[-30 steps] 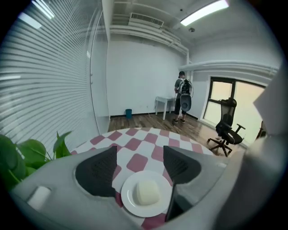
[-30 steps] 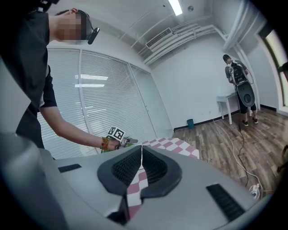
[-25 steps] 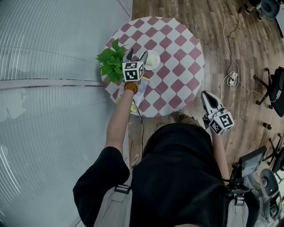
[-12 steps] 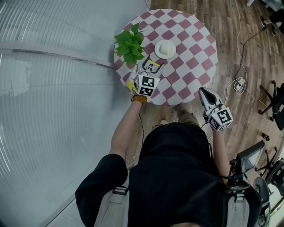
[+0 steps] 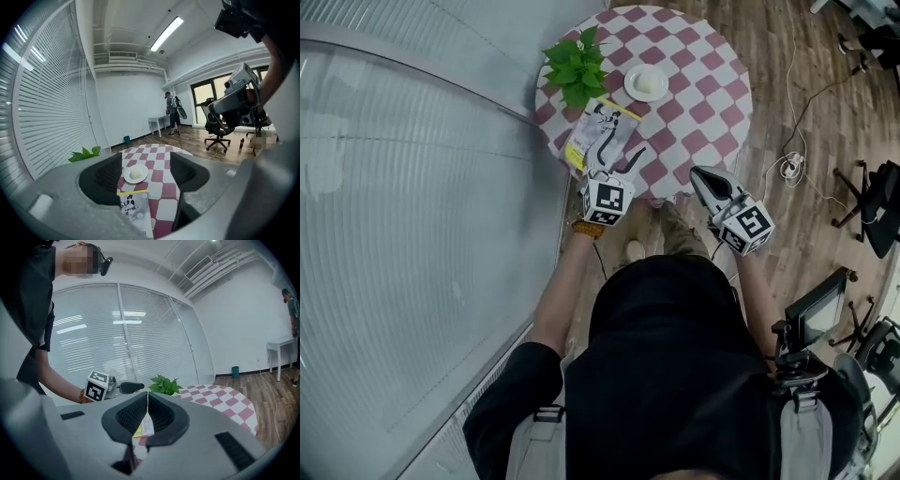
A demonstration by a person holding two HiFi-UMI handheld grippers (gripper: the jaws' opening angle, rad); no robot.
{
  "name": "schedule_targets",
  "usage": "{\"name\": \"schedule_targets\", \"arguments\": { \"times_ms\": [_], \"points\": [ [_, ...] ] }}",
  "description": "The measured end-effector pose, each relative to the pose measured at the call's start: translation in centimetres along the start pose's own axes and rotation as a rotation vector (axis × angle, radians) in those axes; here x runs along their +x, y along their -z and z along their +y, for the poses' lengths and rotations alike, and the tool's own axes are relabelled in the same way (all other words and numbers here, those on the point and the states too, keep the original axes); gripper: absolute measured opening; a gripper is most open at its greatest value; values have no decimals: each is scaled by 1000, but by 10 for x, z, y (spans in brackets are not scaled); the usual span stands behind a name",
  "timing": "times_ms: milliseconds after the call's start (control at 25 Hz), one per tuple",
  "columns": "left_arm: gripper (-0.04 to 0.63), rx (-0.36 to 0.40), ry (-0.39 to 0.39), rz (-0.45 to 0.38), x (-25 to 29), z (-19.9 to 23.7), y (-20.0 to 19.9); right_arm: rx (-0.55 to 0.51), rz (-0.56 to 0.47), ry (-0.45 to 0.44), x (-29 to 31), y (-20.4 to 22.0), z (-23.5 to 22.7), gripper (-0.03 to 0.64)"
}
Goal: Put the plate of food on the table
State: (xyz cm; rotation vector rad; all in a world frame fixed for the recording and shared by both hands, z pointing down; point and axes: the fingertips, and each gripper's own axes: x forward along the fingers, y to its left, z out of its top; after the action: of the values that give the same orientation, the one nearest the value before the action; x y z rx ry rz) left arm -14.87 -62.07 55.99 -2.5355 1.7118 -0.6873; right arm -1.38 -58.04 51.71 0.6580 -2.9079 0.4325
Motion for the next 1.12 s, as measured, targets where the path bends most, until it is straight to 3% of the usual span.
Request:
{"name": "schedule_targets", "arguments": {
  "times_ms": [400, 560, 960, 1120],
  "points": [
    [310, 87, 22, -77, -94, -33, -3, -107, -49, -100, 11, -13, 85, 12],
    [310, 123, 16, -127, -117, -33, -19, -183, -87, -128, 12, -38, 104, 12],
    [310, 116, -38, -287, -177, -30, -59, -360, -248, -116, -3, -91, 156, 12],
    [309, 83, -50, -323, -183, -28, -67, -373, -285, -97, -3, -105, 158, 12]
  ]
}}
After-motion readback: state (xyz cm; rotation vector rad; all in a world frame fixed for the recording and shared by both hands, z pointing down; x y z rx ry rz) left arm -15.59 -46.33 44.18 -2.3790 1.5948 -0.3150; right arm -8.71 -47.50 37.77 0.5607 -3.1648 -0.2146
